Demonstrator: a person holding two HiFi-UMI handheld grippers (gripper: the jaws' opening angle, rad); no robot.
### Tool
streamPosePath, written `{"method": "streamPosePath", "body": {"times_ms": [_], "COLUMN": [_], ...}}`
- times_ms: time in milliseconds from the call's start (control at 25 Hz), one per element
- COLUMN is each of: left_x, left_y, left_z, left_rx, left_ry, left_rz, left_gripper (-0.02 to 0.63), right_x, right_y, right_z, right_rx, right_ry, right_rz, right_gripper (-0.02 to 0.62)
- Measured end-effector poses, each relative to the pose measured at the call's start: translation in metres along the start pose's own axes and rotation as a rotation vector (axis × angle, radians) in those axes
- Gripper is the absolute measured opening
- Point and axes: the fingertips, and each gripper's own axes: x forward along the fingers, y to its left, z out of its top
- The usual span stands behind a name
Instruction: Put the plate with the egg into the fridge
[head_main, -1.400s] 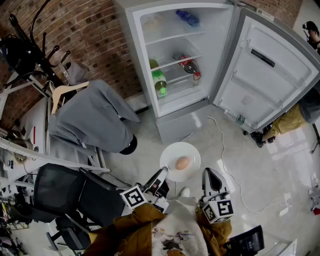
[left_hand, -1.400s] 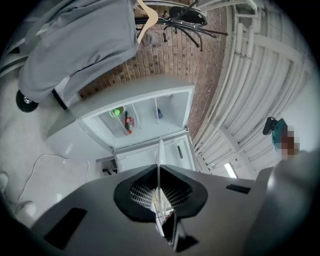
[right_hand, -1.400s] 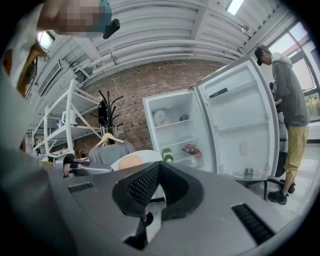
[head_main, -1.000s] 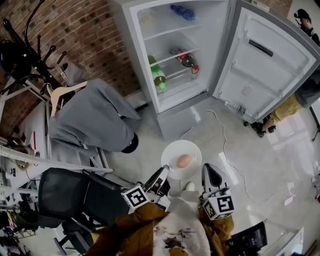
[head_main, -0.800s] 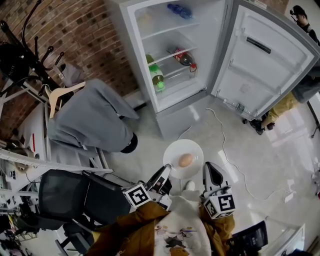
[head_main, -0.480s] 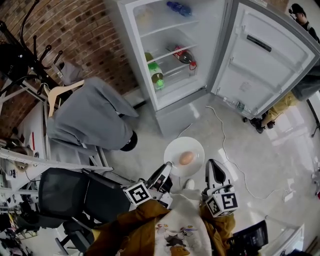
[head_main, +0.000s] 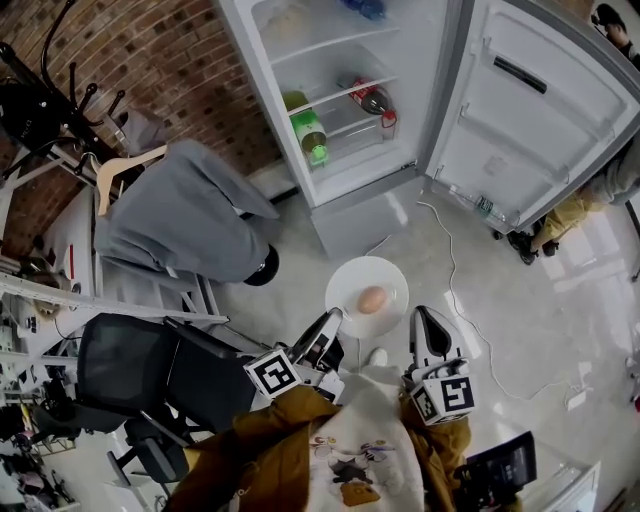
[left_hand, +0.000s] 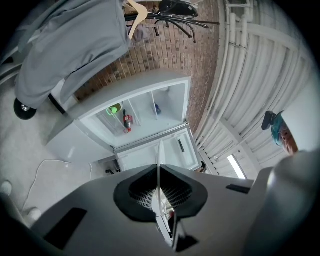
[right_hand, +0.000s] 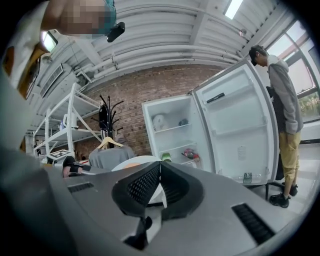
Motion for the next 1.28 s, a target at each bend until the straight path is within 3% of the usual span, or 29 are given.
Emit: {"method": "streamPosePath", "body": {"times_ms": [160, 280, 760, 1280], "left_x": [0.010, 0.015, 0.031, 0.079], "left_y": [-0.004, -0.002, 0.000, 0.032], "left_z": [-0.013, -0.028, -0.046, 0.014], "left_rx": [0.009, 0.000, -0.018, -0.056], "left_ry": [-0.038, -0.059, -0.073, -0.041], "left_rz": [-0.001, 0.015, 0.044, 0.025], "left_gripper": [0.018, 0.018, 0.018, 0.018], "right_x": [-0.003, -0.008, -0.013, 0.069], "right_y": [-0.008, -0.018, -0.046, -0.056], "right_z": [-0.004, -0.012, -0.012, -0.009], "right_rx": [0.023, 0.048, 0.066, 0.065], "right_ry": [0.027, 0.046, 0.044, 0.088], "right_rz": [0.121, 0.159, 0.174, 0.124], "right_gripper": [0.003, 0.003, 0.003, 0.003]}}
